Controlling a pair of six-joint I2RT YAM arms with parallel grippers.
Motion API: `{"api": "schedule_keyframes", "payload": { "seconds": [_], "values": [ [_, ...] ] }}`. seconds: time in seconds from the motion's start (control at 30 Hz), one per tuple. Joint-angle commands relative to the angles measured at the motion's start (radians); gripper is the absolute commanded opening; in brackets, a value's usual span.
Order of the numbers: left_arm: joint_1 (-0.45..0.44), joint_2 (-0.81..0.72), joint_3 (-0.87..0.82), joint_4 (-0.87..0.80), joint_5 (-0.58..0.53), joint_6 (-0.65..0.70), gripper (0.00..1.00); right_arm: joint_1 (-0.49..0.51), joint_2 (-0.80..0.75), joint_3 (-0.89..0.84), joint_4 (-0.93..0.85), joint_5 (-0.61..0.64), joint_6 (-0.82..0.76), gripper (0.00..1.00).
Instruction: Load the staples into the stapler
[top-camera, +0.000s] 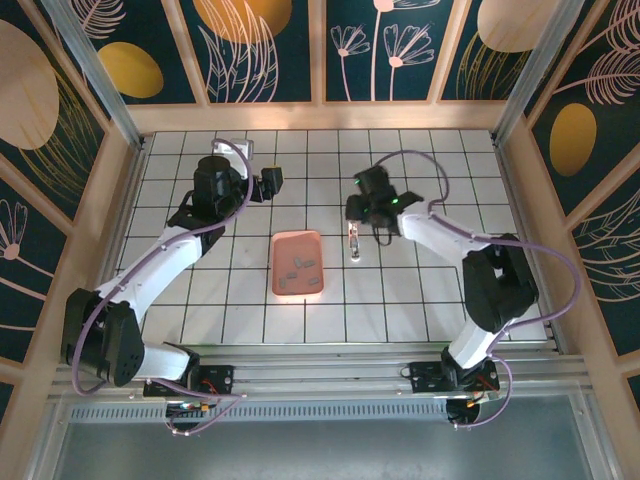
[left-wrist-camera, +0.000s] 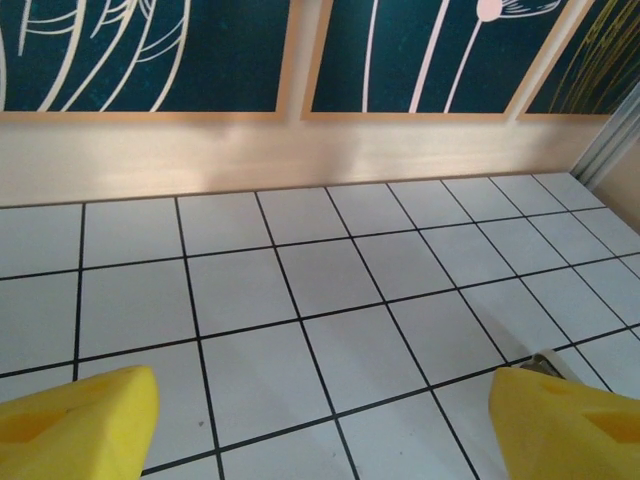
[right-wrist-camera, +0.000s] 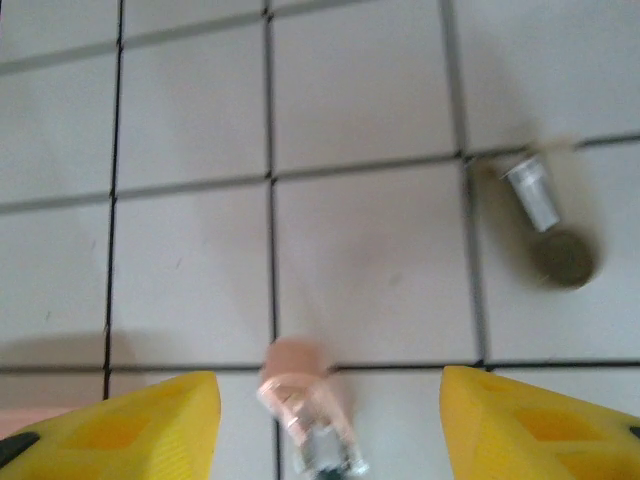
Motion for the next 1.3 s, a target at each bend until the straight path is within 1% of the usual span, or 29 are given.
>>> {"api": "schedule_keyframes", "payload": {
  "seconds": [0.0,0.1,0.17,0.33,0.57,0.7,0.77,0.87,0.97,1.03,1.13,1.27],
  "values": [
    [0.005,0.022,0.045,-0.011,0.037,0.019,0.85,-0.103,0.012,0.056,-0.134,-0.114,-0.133,0.62],
    [0.005,0.040,0.059,-0.012,0.043,0.021,0.85,-0.160,0.080,0.114,-0.214,-0.118,-0.218,0.71],
    [0.007,0.054,0.071,-0.018,0.043,0.020,0.85,-0.188,0.135,0.149,-0.253,-0.107,-0.267,0.74],
    [0.007,0.092,0.109,-0.041,0.049,0.029,0.85,-0.211,0.235,0.197,-0.262,-0.124,-0.353,0.75],
    [0.009,0.147,0.150,-0.051,0.059,0.023,0.85,-0.213,0.348,0.270,-0.246,-0.127,-0.402,0.74],
    [0.009,0.180,0.182,-0.062,0.074,0.021,0.85,-0.215,0.402,0.307,-0.236,-0.127,-0.430,0.69],
    [0.011,0.195,0.196,-0.064,0.077,0.022,0.85,-0.217,0.422,0.320,-0.226,-0.145,-0.435,0.64],
    [0.014,0.217,0.220,-0.072,0.082,0.027,0.84,-0.219,0.450,0.341,-0.225,-0.163,-0.447,0.54],
    [0.016,0.235,0.247,-0.087,0.087,0.030,0.84,-0.220,0.468,0.352,-0.236,-0.159,-0.462,0.51],
    [0.016,0.242,0.257,-0.091,0.092,0.030,0.84,-0.220,0.471,0.342,-0.236,-0.159,-0.472,0.45],
    [0.016,0.246,0.263,-0.093,0.105,0.023,0.83,-0.218,0.447,0.313,-0.221,-0.161,-0.478,0.37],
    [0.017,0.247,0.302,-0.129,0.141,0.019,0.83,-0.218,0.330,0.225,-0.133,-0.152,-0.470,0.33]
  ]
}}
